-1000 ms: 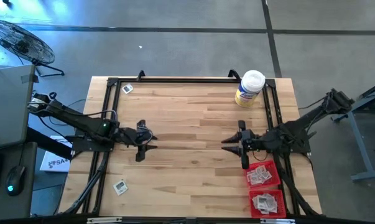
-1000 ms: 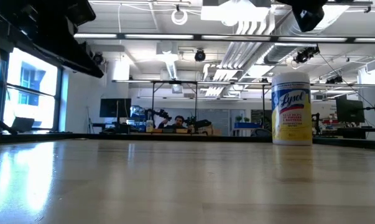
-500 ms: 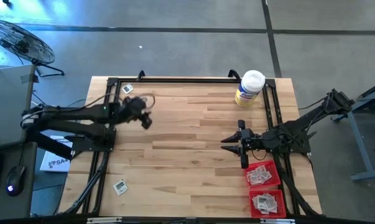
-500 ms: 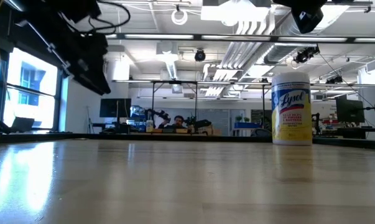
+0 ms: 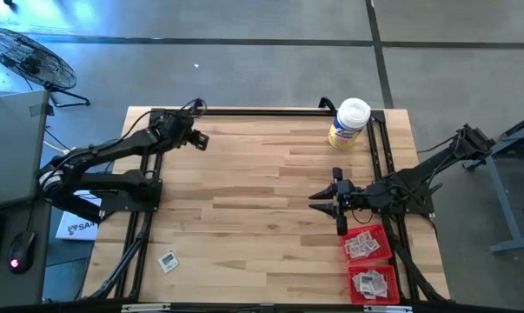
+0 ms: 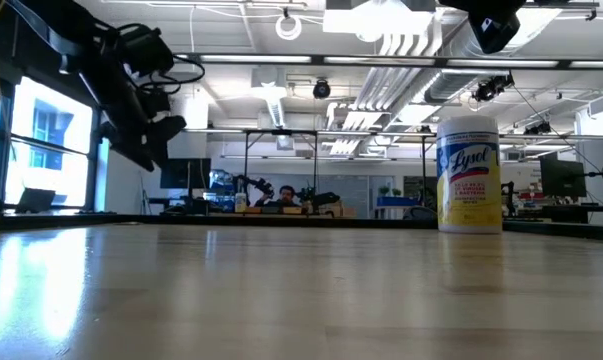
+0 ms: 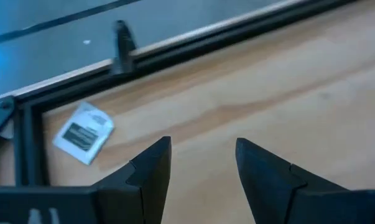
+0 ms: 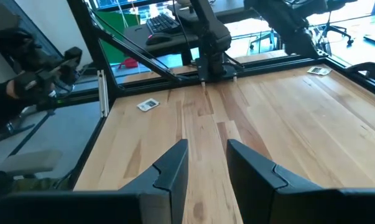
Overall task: Pick & Place First Aid Supplies
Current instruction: Put the white towelette pack into the bottom red bin
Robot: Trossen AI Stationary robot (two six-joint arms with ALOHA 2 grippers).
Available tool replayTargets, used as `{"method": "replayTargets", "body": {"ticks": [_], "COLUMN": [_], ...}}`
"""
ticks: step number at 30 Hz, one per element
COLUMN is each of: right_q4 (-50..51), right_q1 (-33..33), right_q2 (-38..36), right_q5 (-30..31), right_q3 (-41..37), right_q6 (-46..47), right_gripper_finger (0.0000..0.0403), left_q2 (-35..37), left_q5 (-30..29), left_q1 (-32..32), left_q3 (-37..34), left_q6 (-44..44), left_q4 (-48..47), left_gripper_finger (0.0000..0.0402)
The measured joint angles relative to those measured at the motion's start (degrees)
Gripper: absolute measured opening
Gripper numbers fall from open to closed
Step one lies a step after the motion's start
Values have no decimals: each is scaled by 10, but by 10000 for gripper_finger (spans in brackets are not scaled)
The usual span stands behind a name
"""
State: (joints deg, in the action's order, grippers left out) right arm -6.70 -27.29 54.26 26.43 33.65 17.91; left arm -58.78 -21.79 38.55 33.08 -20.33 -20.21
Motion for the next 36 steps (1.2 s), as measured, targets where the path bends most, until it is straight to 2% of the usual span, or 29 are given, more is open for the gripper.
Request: {"method": "replayTargets", "body": {"ticks": [13,17,20,27,33,36], "right_q4": [0,0,0,0,0,0], "right_q1": [0,0,0,0,0,0], "right_q2": [0,0,0,0,0,0], "right_q5": [0,0,0,0,0,0], "right_q3": [0,0,0,0,0,0], "right_q6": [0,0,0,0,0,0], "right_gripper_finger": [103,103,103,103,103,103], "left_q2": [-125,-156,-174,-216,-263,-295], "left_q5": [50,87,93,78,70,70], "left_q1": [161,192,206,218,218,218], "left_q3": [0,11,32,80,171,200], "left_q6": [-7,-5,5,7,-16,-28], "left_q4": [113,134,137,109,-67,-101], "left_gripper_finger": [177,173,163,141,140,140]}}
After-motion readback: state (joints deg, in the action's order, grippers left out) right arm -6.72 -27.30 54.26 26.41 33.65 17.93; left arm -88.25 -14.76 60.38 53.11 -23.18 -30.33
